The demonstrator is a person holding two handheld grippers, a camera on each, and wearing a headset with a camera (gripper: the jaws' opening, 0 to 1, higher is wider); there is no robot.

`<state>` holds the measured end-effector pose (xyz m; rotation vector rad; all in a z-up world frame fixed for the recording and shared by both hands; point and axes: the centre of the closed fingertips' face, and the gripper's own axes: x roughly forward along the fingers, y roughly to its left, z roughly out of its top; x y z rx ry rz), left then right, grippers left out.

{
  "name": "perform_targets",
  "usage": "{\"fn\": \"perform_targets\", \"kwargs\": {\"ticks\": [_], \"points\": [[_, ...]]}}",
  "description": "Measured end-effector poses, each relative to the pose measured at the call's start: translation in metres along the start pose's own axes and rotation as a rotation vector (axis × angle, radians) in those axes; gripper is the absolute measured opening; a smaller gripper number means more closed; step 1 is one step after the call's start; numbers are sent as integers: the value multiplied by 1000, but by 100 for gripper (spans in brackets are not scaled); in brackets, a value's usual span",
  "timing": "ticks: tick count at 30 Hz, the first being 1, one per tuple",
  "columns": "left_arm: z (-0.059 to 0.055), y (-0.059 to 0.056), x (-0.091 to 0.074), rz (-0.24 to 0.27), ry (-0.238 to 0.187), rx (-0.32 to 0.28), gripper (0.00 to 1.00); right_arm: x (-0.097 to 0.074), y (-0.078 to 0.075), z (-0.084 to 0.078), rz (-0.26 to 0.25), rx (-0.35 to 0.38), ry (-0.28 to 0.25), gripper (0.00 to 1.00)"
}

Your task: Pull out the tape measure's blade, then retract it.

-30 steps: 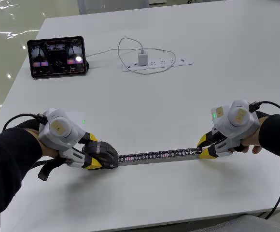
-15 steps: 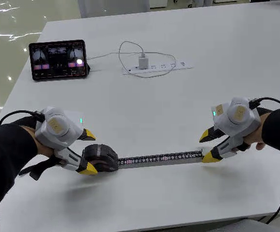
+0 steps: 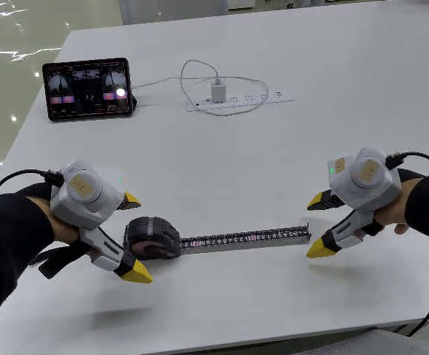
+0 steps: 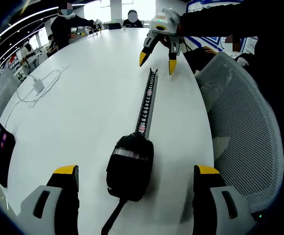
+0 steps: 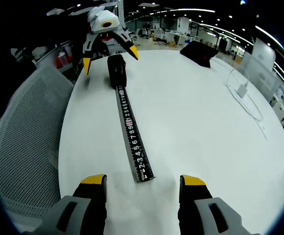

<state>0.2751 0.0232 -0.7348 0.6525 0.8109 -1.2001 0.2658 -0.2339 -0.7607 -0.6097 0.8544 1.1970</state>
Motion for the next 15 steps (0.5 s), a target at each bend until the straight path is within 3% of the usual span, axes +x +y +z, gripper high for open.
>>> {"fn": "perform_targets", "kwargs": {"ticks": [3,6,8,12,13,15], "points": [[-1,4,1,15,-3,-14,99,0,-1,2,-20,40,-27,63],[0,13,0,64,-18,-9,99,0,-2,1,-37,78,-34,69],[0,16,-2,77,-33,-43,99,-1,-6,2,-61,98,-58,74],[3,18,-6,105,-92,-88,99,-3,-11,0,-103,161,-92,87],[5,22,-7,137,-118,-113,99,-4,-12,-1,-106,169,-95,90],[7,22,-9,148,-162,-174,99,-6,-13,-5,-119,205,-103,92]]}}
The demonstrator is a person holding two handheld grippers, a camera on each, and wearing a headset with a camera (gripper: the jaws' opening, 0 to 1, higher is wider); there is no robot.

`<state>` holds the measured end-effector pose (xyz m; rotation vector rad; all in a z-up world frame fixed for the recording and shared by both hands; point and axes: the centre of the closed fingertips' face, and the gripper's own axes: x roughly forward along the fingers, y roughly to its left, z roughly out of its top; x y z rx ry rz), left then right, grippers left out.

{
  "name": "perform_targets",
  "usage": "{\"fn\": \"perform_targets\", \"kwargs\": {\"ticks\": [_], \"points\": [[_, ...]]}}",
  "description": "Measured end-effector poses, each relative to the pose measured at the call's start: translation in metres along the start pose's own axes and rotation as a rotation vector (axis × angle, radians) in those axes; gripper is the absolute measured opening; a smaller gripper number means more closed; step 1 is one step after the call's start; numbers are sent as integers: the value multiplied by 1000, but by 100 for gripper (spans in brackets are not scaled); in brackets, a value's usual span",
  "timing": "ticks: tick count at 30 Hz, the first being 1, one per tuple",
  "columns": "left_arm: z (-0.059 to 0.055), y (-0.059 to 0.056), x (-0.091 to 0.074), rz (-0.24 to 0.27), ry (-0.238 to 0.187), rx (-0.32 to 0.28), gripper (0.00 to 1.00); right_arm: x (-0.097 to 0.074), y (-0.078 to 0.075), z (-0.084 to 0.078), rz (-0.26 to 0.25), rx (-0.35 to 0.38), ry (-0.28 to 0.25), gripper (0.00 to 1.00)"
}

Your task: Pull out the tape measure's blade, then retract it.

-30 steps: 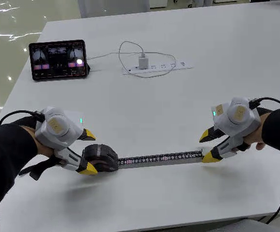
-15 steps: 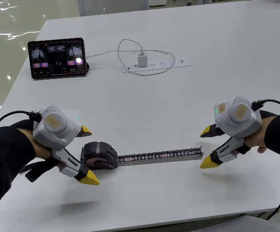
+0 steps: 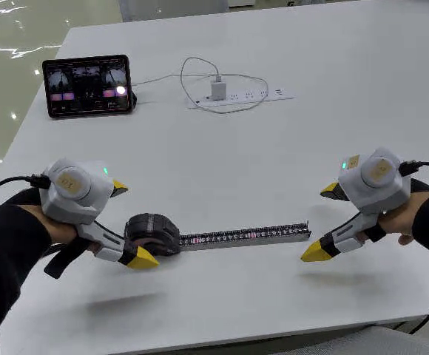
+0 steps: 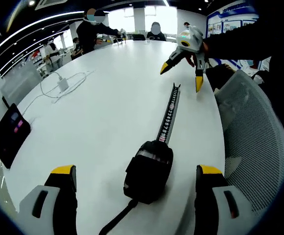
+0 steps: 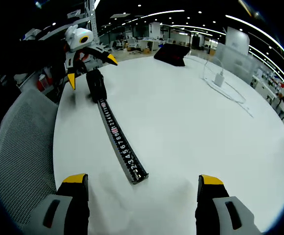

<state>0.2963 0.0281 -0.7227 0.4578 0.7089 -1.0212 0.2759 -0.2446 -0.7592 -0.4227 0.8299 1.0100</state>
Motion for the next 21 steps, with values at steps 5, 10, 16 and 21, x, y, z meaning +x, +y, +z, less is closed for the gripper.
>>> {"fn": "perform_targets", "kwargs": {"ticks": [5,10,16,21], "points": [[-2,7,-6,43,-91,-191,99,-5,2,1,-9,71,-81,99],[-5,11,-15,93,-146,-239,99,-18,-2,-5,-60,102,-108,99],[-12,16,-23,178,-178,-243,99,-29,-7,-10,-107,94,-133,99],[-23,9,-27,210,-172,-234,99,-40,-8,-13,-143,88,-172,99]]}}
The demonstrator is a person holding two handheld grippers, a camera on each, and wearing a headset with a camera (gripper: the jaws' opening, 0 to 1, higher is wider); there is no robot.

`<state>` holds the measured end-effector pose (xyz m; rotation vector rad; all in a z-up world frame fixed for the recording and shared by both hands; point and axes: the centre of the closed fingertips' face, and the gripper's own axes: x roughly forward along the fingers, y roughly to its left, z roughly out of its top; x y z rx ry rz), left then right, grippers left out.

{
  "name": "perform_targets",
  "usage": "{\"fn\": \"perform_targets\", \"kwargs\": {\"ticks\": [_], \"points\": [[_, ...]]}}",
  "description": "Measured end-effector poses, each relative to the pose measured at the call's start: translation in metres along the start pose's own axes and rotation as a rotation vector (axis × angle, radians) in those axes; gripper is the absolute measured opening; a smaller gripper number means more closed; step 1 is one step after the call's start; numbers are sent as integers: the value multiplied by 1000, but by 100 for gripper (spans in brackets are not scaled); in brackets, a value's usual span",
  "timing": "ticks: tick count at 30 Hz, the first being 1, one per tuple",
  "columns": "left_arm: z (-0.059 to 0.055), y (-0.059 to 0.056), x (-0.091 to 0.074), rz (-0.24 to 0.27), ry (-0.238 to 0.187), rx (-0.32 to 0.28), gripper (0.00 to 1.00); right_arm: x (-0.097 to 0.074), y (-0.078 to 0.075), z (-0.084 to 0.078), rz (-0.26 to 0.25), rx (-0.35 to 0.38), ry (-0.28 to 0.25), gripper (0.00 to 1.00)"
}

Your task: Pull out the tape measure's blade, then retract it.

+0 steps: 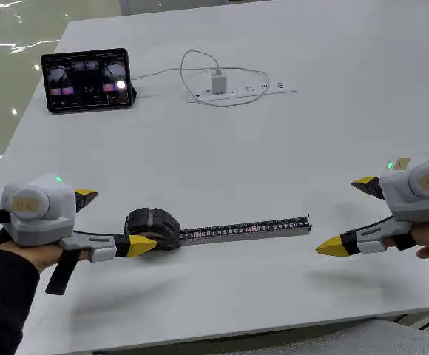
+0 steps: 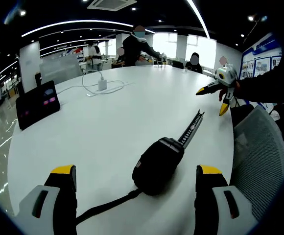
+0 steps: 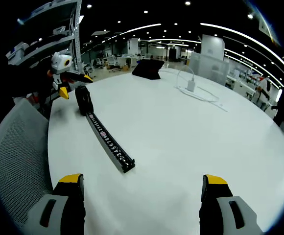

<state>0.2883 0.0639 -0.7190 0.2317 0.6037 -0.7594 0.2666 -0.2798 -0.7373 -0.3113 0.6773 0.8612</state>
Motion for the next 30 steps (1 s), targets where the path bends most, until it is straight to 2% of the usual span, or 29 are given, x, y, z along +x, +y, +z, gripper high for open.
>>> {"fn": "perform_targets", "kwargs": {"ticks": [1,3,5,9,11,15,16,18,21,25,27,30], "points": [[-3,2,-3,24,0,21,99,-3,0,-1,-5,9,-5,99],[-6,-1,-8,29,-13,41,99,-8,1,0,-15,18,-29,99],[-10,-1,-12,36,-13,28,99,-11,3,-2,-22,12,-36,99],[-16,-2,-21,49,-34,-18,99,-20,2,-9,-66,16,-46,99],[-18,-2,-25,57,-39,-17,99,-25,4,-13,-91,-3,-43,99],[-22,-5,-33,63,-56,-8,99,-33,11,-20,-98,-1,-42,99],[-25,-7,-35,54,-48,-1,99,-36,10,-17,-111,33,-81,99],[-32,-7,-38,60,-33,-3,99,-44,10,-14,-105,84,-135,99],[-38,-7,-43,62,-26,-6,99,-50,8,-27,-123,63,-85,99],[-39,-8,-49,79,-21,3,99,-57,11,-32,-116,74,-81,99],[-39,-3,-53,120,-30,32,99,-60,14,-34,-115,67,-74,99],[-41,-4,-57,117,-37,8,99,-63,14,-40,-127,52,-74,99]]}}
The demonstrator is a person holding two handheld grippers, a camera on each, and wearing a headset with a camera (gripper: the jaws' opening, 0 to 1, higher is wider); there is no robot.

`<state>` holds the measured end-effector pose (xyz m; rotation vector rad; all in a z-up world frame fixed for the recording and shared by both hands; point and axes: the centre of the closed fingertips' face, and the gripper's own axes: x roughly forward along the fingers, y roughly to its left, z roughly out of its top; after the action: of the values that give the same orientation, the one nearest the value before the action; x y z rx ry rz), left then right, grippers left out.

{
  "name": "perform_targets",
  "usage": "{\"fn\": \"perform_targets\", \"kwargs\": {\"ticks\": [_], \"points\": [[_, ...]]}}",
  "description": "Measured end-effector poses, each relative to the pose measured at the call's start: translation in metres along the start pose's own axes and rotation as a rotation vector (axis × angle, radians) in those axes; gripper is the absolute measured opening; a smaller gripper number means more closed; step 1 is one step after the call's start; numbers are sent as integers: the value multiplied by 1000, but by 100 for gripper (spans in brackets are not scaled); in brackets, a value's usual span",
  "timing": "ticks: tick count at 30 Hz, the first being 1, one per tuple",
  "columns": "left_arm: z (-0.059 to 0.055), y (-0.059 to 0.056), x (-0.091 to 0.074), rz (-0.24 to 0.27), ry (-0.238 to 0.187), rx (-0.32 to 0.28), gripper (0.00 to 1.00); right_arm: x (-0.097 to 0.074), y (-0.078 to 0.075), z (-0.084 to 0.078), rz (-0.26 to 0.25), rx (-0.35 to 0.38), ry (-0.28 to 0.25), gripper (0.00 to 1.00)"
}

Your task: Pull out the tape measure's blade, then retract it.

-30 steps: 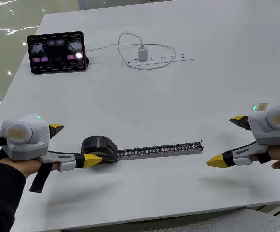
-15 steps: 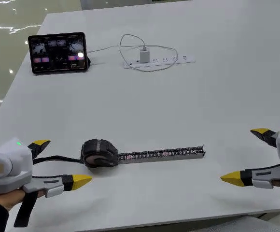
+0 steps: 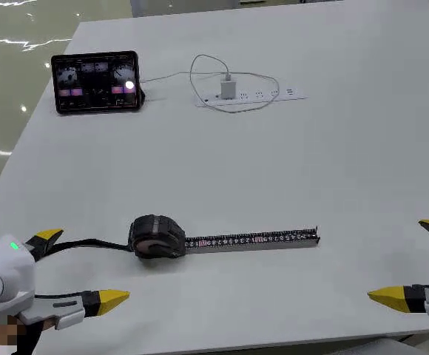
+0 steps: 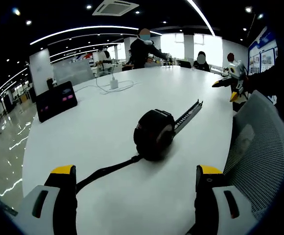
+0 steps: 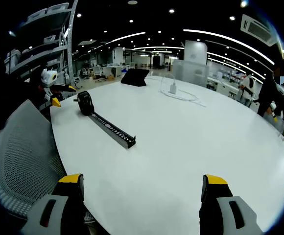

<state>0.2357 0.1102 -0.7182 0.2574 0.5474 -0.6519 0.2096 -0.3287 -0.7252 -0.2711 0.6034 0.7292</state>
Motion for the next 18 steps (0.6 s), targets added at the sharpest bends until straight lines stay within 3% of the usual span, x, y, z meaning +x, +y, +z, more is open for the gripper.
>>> {"fn": "perform_targets", "kwargs": {"ticks": [7,13,18], "points": [[-2,-5,-4,-16,-3,-8,99,-6,0,-12,-19,-6,40,99],[4,-7,-3,-13,-19,2,99,-9,-3,-13,-37,-7,31,99],[2,-6,-4,-4,-12,-3,99,-11,-1,-15,-37,-14,40,99]]}}
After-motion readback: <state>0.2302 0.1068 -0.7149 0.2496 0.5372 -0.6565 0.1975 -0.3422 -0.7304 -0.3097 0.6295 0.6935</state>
